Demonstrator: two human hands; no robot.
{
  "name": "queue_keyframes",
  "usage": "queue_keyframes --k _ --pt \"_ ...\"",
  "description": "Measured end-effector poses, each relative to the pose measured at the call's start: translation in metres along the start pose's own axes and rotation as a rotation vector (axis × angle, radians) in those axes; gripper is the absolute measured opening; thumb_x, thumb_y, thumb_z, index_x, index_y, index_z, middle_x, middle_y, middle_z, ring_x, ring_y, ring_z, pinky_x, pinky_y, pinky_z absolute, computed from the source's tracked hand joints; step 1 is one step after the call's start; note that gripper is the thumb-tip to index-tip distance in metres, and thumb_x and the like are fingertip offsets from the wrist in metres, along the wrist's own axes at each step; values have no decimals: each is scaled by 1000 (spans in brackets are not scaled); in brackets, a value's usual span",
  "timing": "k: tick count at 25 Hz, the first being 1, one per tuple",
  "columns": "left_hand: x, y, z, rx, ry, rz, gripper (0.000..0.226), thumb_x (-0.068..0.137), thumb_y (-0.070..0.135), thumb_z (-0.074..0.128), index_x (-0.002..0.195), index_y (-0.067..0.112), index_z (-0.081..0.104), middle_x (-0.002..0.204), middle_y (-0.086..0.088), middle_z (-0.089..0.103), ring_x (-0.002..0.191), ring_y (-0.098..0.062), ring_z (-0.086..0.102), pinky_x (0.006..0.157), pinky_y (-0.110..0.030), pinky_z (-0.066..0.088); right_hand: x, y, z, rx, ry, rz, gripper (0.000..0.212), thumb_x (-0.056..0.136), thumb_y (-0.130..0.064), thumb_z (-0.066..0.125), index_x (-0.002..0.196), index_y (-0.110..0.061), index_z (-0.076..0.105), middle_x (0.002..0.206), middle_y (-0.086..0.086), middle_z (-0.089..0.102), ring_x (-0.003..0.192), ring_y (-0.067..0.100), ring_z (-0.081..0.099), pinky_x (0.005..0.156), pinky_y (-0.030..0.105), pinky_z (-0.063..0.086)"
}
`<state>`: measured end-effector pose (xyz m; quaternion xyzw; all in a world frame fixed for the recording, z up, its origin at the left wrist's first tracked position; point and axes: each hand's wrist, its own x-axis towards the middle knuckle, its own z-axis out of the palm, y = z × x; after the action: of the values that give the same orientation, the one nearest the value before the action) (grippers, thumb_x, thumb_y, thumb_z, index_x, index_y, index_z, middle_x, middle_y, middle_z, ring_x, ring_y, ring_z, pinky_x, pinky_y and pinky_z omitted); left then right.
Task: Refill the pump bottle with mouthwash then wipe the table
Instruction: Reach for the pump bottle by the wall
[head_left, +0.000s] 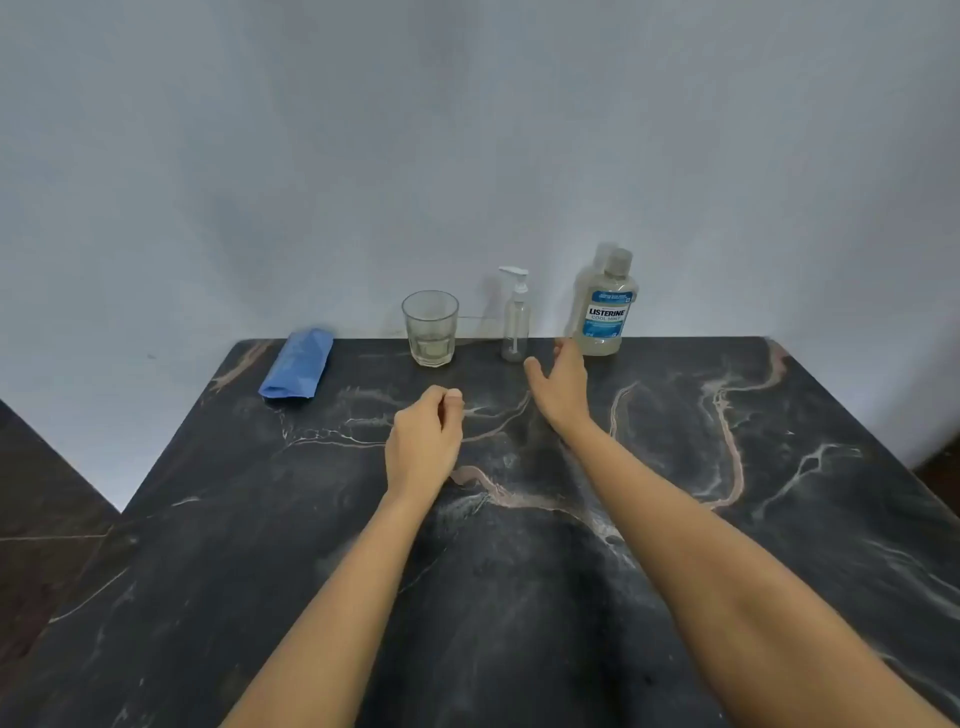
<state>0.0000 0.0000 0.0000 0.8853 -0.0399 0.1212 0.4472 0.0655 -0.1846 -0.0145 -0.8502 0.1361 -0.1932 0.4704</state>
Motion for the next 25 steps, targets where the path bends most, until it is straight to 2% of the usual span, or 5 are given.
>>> queue_keyframes --k 3,8,15,20,25 --pt "5 -9 -2 16 20 1 28 100 40 42 92 23 63 78 5 71 66 -11 64 62 -35 54 22 -7 7 -7 -12 27 63 90 -22 62 141 -3 31 142 16 41 128 28 42 103 32 36" --pt "20 -24 -1 12 27 4 29 100 41 43 92 23 64 73 6 69 69 -8 64 62 -33 54 53 -6 29 52 -34 56 71 83 -22 72 139 -5 32 137 14 46 125 28 46 94 27 37" --pt "11 -35 10 -41 9 -32 29 99 40 44 90 22 65 73 5 69 68 -9 65 64 -36 54 69 -1 41 66 -30 67 47 85 -18 68 126 -8 46 123 16 55 105 25 58 80 25 45" --pt "-2 -32 1 -64 6 -50 28 99 37 46 89 21 66 75 10 69 70 -4 65 66 -35 55 28 -14 18 131 -64 -18 41 84 -26 67 119 -12 50 106 7 61 95 18 60 81 26 49" --pt "-28 -26 -10 -109 10 -77 25 98 35 47 89 22 67 78 11 70 74 -6 66 72 -35 55 -49 -23 -20 98 -143 -181 40 81 -35 67 115 -17 54 97 -9 61 85 -1 59 70 7 44"
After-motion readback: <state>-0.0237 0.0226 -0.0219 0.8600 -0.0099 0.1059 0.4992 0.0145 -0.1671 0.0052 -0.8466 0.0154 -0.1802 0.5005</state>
